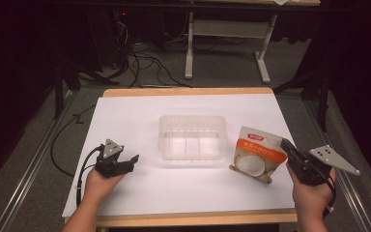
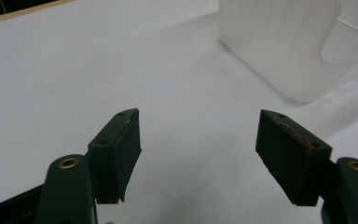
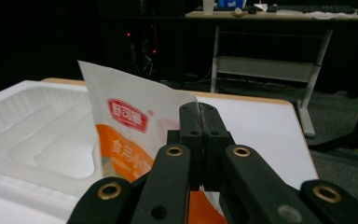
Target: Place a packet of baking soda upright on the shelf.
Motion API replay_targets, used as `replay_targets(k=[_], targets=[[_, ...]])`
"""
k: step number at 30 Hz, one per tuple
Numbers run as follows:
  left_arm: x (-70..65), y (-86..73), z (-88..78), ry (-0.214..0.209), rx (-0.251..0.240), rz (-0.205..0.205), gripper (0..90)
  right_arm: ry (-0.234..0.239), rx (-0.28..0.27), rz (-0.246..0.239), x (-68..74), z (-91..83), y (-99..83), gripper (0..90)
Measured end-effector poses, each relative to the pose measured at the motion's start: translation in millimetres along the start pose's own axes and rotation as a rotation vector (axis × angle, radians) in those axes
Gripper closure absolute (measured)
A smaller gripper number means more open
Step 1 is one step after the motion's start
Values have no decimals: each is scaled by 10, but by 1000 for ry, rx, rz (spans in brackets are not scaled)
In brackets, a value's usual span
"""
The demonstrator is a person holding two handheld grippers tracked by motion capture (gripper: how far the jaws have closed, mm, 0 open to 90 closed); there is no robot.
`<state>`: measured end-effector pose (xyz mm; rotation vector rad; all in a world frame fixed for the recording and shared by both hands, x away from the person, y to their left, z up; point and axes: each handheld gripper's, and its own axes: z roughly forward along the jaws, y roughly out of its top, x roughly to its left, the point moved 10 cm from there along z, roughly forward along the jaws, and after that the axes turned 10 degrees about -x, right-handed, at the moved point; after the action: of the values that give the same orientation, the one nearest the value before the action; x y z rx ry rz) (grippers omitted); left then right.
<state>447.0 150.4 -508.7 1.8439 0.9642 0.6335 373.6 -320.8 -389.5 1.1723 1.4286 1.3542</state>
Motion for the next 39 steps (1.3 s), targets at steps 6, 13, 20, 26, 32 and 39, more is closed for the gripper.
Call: replay_targets(k=[6, 13, 20, 26, 32, 39], targets=[[3, -3, 8, -6, 4, 6, 312, -38, -50, -7, -19, 44, 127, 900], [-10, 10, 17, -9, 0, 16, 312, -20, -27, -11, 45, 92, 15, 900], [-13, 16, 20, -12, 1, 20, 312, -21, -26, -34, 121, 41, -74, 900], [-26, 12, 21, -17, 3, 28, 312, -14, -28, -28, 126, -2, -102, 894], [-44, 3, 32, -21, 8, 28, 312, 2, -23, 12, 84, 52, -180, 791], [-51, -10, 43, -23, 15, 33, 312, -21, 31, 46, -29, 128, -341, 786]])
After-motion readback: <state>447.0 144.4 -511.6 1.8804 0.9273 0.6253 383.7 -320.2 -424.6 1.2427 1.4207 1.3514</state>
